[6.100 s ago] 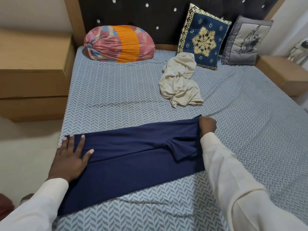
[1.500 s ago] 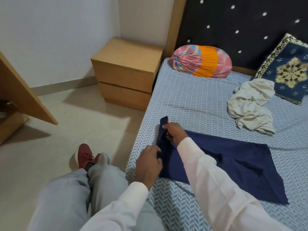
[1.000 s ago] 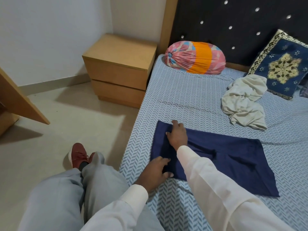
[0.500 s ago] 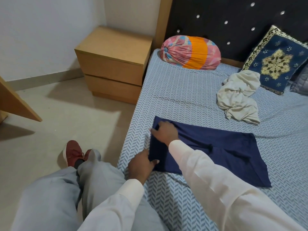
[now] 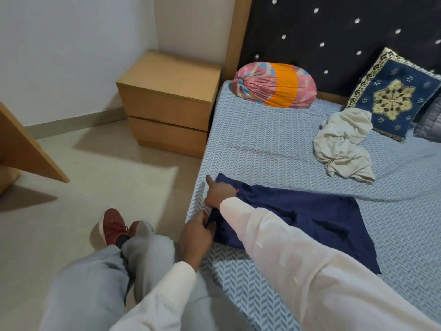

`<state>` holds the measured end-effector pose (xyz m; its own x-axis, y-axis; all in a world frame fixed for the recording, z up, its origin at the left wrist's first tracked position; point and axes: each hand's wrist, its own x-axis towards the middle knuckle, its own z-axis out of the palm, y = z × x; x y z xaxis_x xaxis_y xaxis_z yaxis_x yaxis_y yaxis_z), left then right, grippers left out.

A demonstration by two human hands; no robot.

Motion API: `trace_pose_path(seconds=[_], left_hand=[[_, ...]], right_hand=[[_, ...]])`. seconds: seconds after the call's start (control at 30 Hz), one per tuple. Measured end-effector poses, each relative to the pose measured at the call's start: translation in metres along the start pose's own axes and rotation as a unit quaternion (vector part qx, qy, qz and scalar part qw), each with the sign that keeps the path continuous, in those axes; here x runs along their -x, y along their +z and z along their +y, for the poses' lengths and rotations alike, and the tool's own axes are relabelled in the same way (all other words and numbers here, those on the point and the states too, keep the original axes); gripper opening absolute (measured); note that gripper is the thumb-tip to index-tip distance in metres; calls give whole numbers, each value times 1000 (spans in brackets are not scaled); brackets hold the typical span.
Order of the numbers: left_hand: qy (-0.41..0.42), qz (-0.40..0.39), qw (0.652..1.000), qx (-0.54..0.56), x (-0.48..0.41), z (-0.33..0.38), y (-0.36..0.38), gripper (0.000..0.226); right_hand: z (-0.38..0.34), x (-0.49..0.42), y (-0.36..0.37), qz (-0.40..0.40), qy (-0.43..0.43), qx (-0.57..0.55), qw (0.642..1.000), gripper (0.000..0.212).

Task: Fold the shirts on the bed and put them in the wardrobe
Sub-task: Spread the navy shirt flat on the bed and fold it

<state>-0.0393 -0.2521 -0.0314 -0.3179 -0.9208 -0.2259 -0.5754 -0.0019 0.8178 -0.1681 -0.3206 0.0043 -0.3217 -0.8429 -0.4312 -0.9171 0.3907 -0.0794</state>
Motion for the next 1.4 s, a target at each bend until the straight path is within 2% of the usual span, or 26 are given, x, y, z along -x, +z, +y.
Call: trace_pose_path(seconds=[0.1,0.2,0.33,0.4,0.47,0.5,0.6,0.7,0.8,0.87,1.07,1.2,1.4], left_hand=[[18,86,996,-26,-1,0,-47,31],[41,143,988,-41,-4,-1,-78,37],[87,100,990,-43,7,0,-73,25],[107,43,993,-30,15,1,-56,25],[106,-20,994,-14,19,2,-39,29],[103,-37,994,-20,21,3,-28,37],[105,-28,989,-99,19,0,-7,72],[127,-67,965,-220,16,-2,16,87],[156,-131,926,-318,16,-5,41,85],[186,-124,905,-361,18,-6,57,80],[272,-93,892,-349,23,-1,82,67],[322,-86,873,-356,32,11,89,44],[308,-82,876,-361,36,17,102,32]], right_hand=[[-52,-2,-19,-18,-47,1,999,38],[-84,-1,-28,-11,-69,-10,997,33],[-52,2,-16,-8,-106,-114,988,27],[-11,10,-5,7,-115,-233,966,40],[36,22,8,29,-105,-333,937,69],[61,33,14,33,-95,-374,922,77],[115,49,30,45,-64,-495,865,82],[165,63,35,58,-33,-552,831,85],[210,75,42,59,-4,-574,816,87],[236,86,46,61,27,-578,813,86],[294,103,60,89,69,-603,790,82],[317,111,58,113,83,-610,780,82],[340,112,67,141,121,-593,784,80]])
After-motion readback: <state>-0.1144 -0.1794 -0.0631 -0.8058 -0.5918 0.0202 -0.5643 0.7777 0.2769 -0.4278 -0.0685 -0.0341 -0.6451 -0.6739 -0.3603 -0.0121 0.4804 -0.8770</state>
